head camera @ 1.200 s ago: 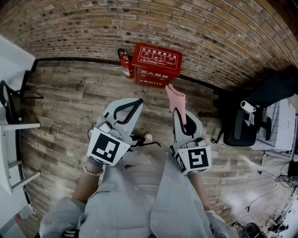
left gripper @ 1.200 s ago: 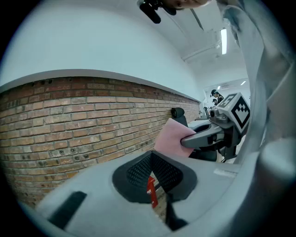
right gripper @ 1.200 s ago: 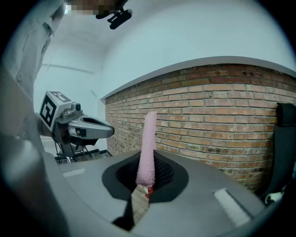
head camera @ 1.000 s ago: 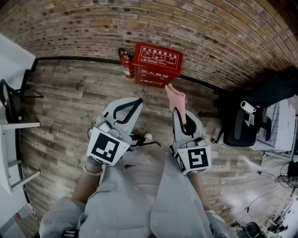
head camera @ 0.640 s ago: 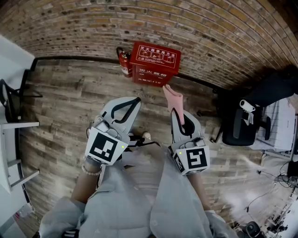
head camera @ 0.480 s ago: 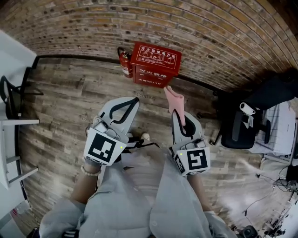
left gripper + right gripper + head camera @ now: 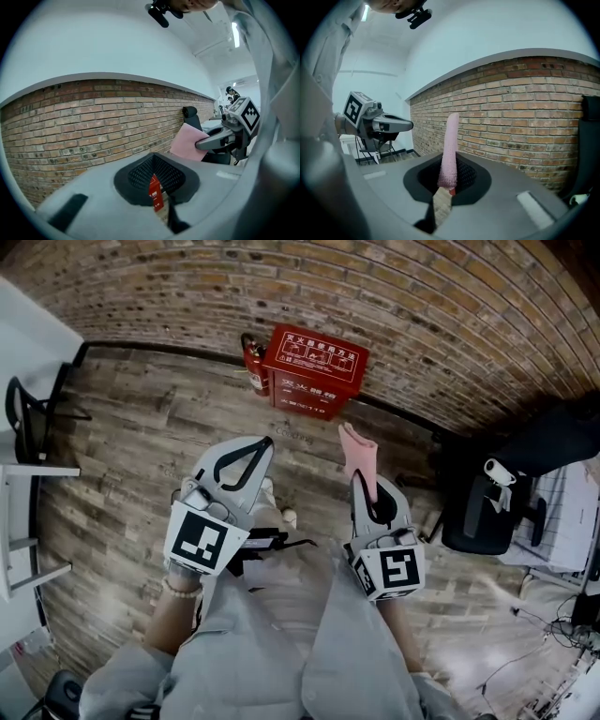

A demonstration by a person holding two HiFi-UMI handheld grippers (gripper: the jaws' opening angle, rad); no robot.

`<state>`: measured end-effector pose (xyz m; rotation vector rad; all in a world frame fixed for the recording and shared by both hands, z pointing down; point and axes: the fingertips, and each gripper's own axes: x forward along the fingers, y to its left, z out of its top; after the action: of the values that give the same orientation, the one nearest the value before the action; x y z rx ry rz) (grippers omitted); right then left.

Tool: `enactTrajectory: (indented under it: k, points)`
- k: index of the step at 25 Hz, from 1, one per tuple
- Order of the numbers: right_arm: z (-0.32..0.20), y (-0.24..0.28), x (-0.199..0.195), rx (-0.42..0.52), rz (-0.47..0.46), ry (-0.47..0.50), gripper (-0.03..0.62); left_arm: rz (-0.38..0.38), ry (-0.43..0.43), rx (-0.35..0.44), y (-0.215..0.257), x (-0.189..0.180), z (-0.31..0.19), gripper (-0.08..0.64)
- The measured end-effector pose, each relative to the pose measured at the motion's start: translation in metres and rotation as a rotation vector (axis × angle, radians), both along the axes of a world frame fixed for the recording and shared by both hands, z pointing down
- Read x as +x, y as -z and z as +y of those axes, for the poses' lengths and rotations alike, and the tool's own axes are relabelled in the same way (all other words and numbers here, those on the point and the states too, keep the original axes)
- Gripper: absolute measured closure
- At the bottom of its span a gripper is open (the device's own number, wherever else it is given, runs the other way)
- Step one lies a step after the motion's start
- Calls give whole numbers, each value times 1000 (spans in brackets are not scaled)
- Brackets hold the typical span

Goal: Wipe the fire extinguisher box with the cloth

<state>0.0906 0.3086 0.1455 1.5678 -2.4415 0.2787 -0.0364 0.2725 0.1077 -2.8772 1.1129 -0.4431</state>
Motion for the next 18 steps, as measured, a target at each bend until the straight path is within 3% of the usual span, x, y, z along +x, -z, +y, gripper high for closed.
enactTrajectory:
  k: [8, 18]
  points:
    - [-38, 3, 1, 23, 3, -21, 575, 3, -26, 25, 0, 6, -40, 563]
    - [-135, 12, -13, 39, 3, -71, 575, -20, -99, 37, 5, -1, -132, 563]
